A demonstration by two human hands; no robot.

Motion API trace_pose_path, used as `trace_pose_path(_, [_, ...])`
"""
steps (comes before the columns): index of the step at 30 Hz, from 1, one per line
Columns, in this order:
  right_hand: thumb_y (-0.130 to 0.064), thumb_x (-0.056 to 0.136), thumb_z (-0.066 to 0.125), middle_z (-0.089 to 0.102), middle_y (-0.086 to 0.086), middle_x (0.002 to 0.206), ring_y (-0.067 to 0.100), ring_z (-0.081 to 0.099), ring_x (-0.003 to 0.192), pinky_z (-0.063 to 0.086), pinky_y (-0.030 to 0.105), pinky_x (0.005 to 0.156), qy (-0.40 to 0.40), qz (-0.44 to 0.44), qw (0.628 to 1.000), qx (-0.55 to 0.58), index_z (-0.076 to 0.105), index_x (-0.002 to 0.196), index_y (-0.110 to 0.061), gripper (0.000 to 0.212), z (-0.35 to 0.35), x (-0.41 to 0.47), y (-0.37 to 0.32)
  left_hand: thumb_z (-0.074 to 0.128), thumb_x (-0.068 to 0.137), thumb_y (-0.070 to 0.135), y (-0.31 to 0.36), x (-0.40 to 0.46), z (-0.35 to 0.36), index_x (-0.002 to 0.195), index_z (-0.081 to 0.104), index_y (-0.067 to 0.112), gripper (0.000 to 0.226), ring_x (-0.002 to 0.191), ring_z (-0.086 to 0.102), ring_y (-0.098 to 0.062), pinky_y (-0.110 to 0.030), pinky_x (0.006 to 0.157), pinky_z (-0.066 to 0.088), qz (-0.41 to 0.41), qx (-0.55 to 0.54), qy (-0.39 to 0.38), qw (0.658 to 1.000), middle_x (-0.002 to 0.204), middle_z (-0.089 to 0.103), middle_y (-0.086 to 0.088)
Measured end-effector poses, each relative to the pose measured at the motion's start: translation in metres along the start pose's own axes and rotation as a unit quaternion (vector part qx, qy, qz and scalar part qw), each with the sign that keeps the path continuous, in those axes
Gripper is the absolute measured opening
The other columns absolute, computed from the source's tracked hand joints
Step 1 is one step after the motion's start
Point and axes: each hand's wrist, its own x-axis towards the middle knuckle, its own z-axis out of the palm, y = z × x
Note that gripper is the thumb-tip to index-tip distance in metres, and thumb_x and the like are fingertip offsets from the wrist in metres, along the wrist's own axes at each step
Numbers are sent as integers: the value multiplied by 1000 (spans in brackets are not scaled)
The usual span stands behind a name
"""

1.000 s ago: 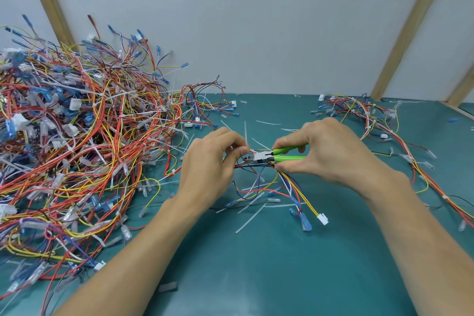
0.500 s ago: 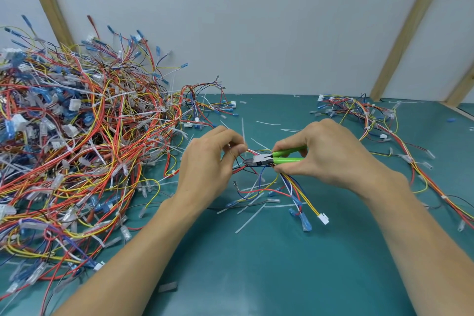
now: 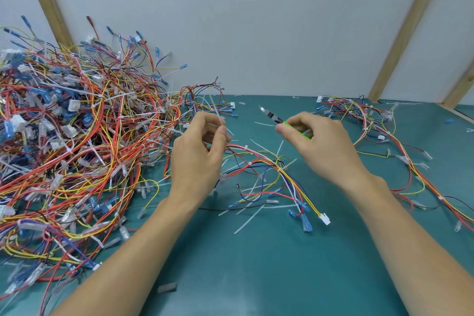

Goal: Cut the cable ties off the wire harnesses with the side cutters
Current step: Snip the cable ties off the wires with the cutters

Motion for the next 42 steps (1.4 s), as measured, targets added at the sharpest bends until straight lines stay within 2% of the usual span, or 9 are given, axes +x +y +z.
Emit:
trace_pose_path(6, [-61, 91, 63, 71, -15, 84, 16, 65, 83, 53, 41, 82, 14, 21, 1000, -9, 73, 90, -28, 35, 3, 1, 4, 61, 97, 22, -8, 5, -3, 111, 67, 28, 16, 80, 67, -16, -42, 78, 54, -59, 47, 16, 997, 83, 72, 9])
trace_pose_path(10, [-63, 90, 64, 70, -17, 80, 17, 65, 83, 53, 39, 78, 3, 21, 999, -33, 73, 88, -30, 34, 5, -2, 4, 56, 100, 28, -17, 8, -5, 154, 36, 20, 57, 130, 49, -23, -44, 113, 36, -114, 146, -39, 982, 142, 57, 0])
trace_pose_path(12, [-63, 90, 63, 70, -17, 81, 18, 65, 85, 52, 38, 79, 3, 26, 999, -37, 73, 88, -29, 36, 6, -1, 3, 55, 101, 28, -12, 7, -4, 157, 28, 21, 63, 143, 35, -22, -43, 118, 28, -73, 158, -49, 983, 157, 41, 0])
trace_pose_path(18, [-62, 94, 58, 68, -18, 80, 21, 64, 90, 49, 39, 82, 10, 67, 997, -26, 70, 88, -25, 40, 5, 0, 3, 61, 97, 37, 0, -4, 3, 119, 70, 22, 28, 116, 61, -15, -44, 113, 35, 127, 210, -152, 957, 119, 71, 8])
trace_pose_path(21, [-62, 94, 58, 68, -19, 81, 21, 64, 90, 49, 39, 83, 15, 73, 997, -20, 71, 88, -24, 41, 4, 0, 3, 64, 96, 38, 0, -5, 5, 114, 72, 23, 25, 101, 63, -19, -35, 100, 41, 130, 217, -200, 947, 103, 73, 8])
trace_pose_path(26, [-63, 93, 60, 69, -16, 76, 15, 65, 84, 49, 36, 77, 17, 87, 996, 4, 70, 83, -25, 40, 3, 1, 4, 65, 94, 43, 0, -4, 2, 96, 71, 34, 11, 76, 60, -9, -35, 70, 51, 66, 167, -161, 970, 84, 65, 13])
trace_pose_path(33, [-42, 89, 76, 76, -6, 80, 9, 52, 60, 41, 28, 53, -55, 160, 954, 248, 74, 89, -14, 28, -3, 3, -4, 74, 90, 26, -1, 0, -2, 95, 77, 26, 5, 78, 65, -6, -37, 73, 53, 33, 58, -3, 998, 86, 69, 11])
trace_pose_path(36, [-19, 88, 78, 78, -11, 85, 1, 52, 57, 38, 23, 52, -51, 164, 941, 292, 70, 92, -17, 9, -2, 1, -7, 75, 89, 21, 2, 0, -2, 95, 79, 21, 8, 80, 65, -9, -36, 72, 52, 52, 18, -8, 998, 87, 70, 7])
trace_pose_path(42, [2, 91, 71, 78, 5, 101, -10, 63, 60, 42, 4, 53, -41, 161, 934, 317, 65, 100, -9, 15, 2, -2, -13, 76, 88, 15, 1, -2, 2, 93, 80, 16, 7, 78, 64, -16, -35, 70, 51, 69, -9, -58, 996, 85, 70, -1])
